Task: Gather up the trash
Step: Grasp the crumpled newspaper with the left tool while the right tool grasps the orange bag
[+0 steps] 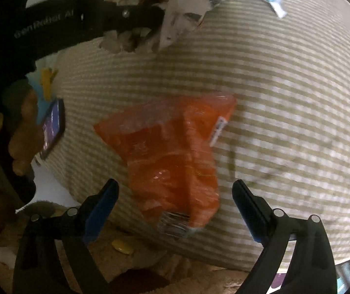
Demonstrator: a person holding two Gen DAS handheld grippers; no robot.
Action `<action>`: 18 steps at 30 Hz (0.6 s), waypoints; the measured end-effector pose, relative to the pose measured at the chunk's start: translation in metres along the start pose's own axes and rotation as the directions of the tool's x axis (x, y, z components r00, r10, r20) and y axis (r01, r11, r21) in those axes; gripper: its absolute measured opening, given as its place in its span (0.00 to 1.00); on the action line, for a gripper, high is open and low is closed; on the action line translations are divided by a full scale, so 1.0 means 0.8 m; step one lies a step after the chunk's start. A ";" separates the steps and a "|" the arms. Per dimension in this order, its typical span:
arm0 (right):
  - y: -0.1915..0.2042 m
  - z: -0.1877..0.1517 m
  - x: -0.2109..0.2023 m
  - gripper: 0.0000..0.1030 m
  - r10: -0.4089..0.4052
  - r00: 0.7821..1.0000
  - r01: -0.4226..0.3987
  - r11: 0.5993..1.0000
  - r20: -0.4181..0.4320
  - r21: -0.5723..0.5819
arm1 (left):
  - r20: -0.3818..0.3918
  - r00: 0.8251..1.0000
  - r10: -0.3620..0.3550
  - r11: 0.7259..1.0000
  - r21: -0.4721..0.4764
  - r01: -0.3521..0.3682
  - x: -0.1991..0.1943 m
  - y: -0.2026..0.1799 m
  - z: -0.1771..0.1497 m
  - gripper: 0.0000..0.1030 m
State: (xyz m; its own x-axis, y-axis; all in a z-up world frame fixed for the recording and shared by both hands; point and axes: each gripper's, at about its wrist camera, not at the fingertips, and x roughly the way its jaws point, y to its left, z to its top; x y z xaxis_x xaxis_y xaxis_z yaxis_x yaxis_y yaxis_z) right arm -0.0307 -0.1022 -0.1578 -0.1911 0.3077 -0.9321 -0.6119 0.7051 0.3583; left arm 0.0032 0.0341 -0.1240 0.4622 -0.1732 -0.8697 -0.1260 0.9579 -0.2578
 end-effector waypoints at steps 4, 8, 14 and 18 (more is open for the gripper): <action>0.003 0.005 0.005 0.64 -0.029 1.000 0.029 1.000 0.001 -0.003 | 0.015 1.000 0.009 1.000 -0.009 -0.009 -0.004 0.003 0.001 0.38; 0.004 0.008 -0.002 0.50 -0.040 0.998 0.039 0.999 0.046 0.009 | 0.038 0.999 0.012 1.000 -0.005 -0.012 -0.010 0.002 0.006 0.38; -0.017 0.016 -0.034 0.49 -0.079 0.981 0.069 0.996 0.175 0.062 | 0.068 0.998 0.007 1.000 0.023 -0.009 -0.021 -0.009 0.016 0.38; -0.037 0.026 -0.064 0.49 -0.114 0.953 0.075 0.987 0.282 0.145 | 0.096 0.995 0.003 0.999 0.031 -0.006 -0.033 -0.015 0.024 0.38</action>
State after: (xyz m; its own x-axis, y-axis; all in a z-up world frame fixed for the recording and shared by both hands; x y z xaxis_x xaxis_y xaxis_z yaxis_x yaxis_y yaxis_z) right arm 0.0132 -0.1255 -0.1192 0.1040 0.3931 -0.9136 -0.5063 0.8116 0.2916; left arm 0.0096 0.0315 -0.0900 0.5440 -0.1473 -0.8260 -0.1015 0.9657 -0.2390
